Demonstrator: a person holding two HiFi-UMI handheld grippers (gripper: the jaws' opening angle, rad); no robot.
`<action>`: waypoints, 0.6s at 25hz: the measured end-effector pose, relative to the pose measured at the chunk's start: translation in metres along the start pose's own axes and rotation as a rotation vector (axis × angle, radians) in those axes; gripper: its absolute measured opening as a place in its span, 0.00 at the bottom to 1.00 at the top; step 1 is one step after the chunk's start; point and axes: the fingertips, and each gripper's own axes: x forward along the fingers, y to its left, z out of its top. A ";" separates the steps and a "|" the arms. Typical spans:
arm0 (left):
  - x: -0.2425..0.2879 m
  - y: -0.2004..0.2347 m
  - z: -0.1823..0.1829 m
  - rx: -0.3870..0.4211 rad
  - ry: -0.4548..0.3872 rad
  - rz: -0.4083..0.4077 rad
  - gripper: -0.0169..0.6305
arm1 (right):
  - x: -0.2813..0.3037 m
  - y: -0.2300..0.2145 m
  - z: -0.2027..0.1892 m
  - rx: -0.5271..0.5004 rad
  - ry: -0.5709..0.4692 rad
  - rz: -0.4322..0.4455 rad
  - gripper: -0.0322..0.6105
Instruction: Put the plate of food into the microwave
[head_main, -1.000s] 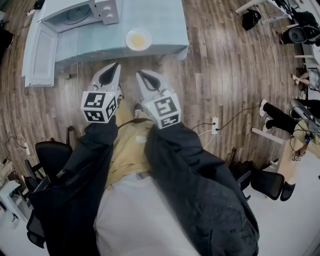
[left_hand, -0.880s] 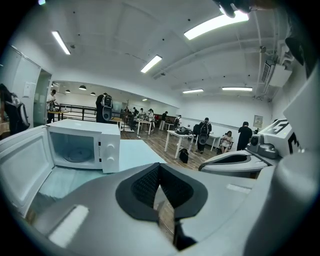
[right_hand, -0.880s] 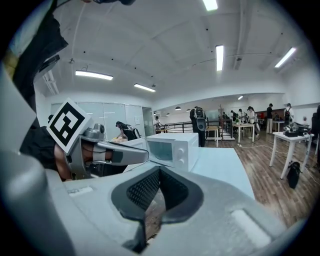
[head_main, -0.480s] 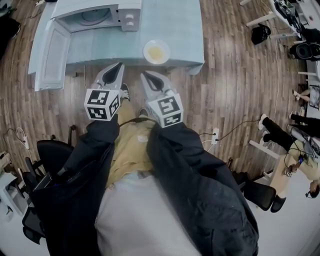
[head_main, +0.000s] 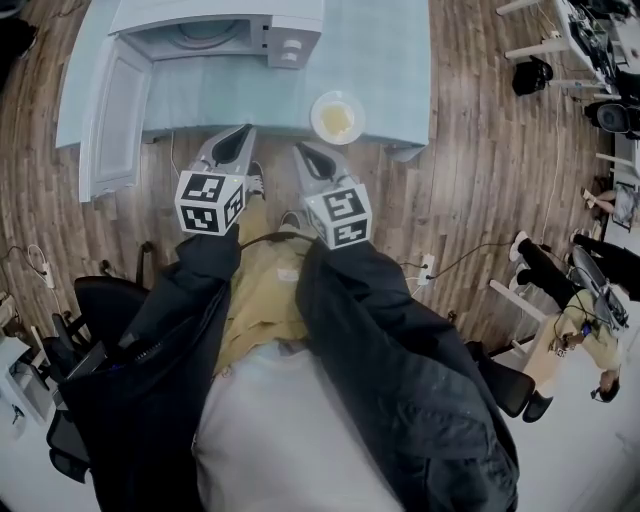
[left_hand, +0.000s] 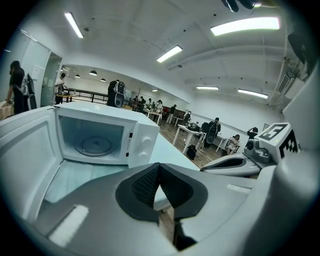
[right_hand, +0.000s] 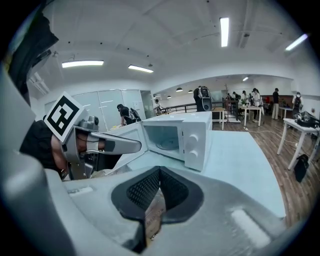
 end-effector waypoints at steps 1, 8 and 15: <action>0.003 0.005 -0.001 -0.009 0.009 -0.006 0.02 | 0.006 -0.001 -0.001 0.006 0.014 -0.002 0.05; 0.030 0.021 -0.020 -0.047 0.094 -0.086 0.02 | 0.030 -0.022 -0.030 0.130 0.118 -0.083 0.05; 0.058 0.013 -0.054 -0.016 0.220 -0.132 0.03 | 0.028 -0.064 -0.087 0.284 0.185 -0.170 0.06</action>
